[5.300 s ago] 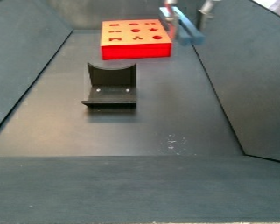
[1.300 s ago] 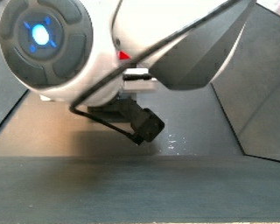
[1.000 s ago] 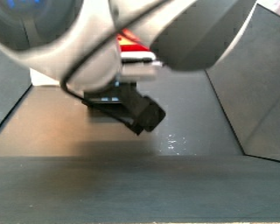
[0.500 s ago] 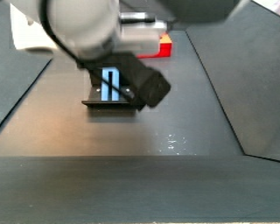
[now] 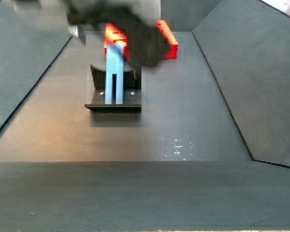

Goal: Pick up the double-square object. Move up. Place the double-square object on the fixture. Regrasp the double-square object. Move to above the board. Insert the double-square object.
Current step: Regrasp the double-square object.

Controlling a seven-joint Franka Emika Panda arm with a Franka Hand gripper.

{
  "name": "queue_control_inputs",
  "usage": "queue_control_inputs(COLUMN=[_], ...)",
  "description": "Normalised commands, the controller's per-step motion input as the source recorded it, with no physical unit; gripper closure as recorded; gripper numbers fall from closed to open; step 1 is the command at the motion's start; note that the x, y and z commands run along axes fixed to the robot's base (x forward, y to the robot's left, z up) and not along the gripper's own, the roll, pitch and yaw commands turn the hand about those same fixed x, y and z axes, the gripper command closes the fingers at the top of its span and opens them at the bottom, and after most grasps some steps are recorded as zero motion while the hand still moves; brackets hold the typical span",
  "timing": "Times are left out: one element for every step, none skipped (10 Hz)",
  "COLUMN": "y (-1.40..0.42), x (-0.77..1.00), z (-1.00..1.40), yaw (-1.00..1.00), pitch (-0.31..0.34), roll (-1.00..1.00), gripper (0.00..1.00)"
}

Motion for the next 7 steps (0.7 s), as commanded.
queue_control_inputs(y=[-1.0,-1.0,-1.0,-0.93,-0.67,-0.47,-0.26], x=[-0.06,-0.07,-0.07,-0.07,-0.05,-0.04,-0.03], z=[0.85,0.79,0.69,0.57,0.26,0.12,0.08], yaw=[0.0,0.0,0.0,0.0,0.0,0.0,0.0], pitch=[0.033,0.03,0.027,0.025,0.019,0.016,0.013], roll=[1.0,1.0,1.0,1.0,1.0,1.0,1.0], gripper=[0.0,0.0,0.0,0.0,0.0,0.0,0.0])
